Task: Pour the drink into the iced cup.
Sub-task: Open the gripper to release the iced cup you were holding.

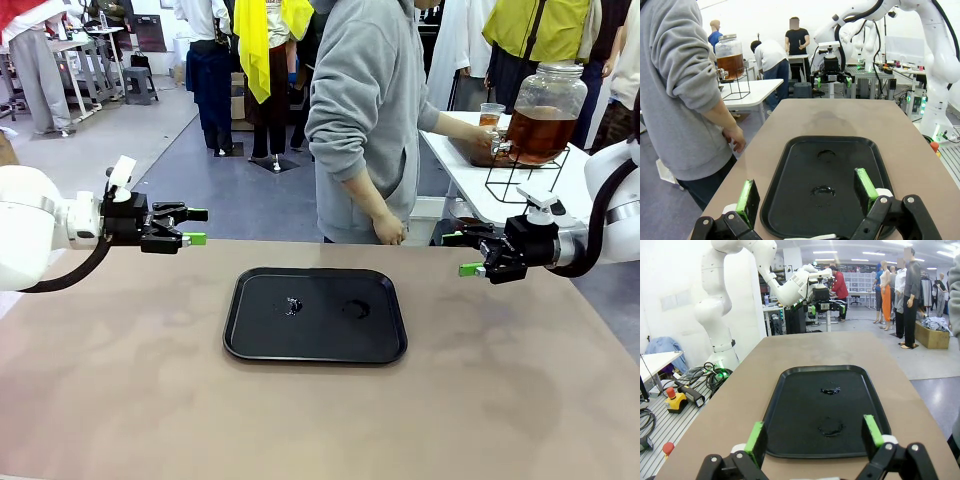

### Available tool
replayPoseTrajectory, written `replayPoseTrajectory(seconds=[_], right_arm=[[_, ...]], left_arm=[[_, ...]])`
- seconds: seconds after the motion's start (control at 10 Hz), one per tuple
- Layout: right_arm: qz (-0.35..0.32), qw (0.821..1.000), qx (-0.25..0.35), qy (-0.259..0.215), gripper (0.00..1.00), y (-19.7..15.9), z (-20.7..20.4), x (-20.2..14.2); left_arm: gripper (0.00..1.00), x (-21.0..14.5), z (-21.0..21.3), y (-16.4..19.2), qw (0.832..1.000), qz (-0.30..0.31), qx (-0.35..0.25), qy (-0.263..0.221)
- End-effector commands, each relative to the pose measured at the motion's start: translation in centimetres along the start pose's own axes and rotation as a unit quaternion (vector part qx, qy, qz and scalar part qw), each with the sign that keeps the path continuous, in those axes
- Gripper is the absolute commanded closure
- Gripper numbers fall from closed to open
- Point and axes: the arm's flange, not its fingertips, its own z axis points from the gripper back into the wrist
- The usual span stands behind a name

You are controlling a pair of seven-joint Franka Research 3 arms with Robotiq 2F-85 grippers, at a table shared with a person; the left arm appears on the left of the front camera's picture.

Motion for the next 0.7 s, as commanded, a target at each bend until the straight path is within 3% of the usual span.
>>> replayPoseTrajectory(seconds=[0.0,0.6], right_arm=[[-0.002,1.0,0.0,0.005,0.0,-0.1,-0.19,0.53],[-0.002,1.0,0.0,0.005,0.0,-0.1,-0.19,0.53]], left_arm=[[0.0,0.27,-0.02,0.02,1.0,0.001,-0.002,-0.001],[0.0,0.27,-0.02,0.02,1.0,0.001,-0.002,-0.001]])
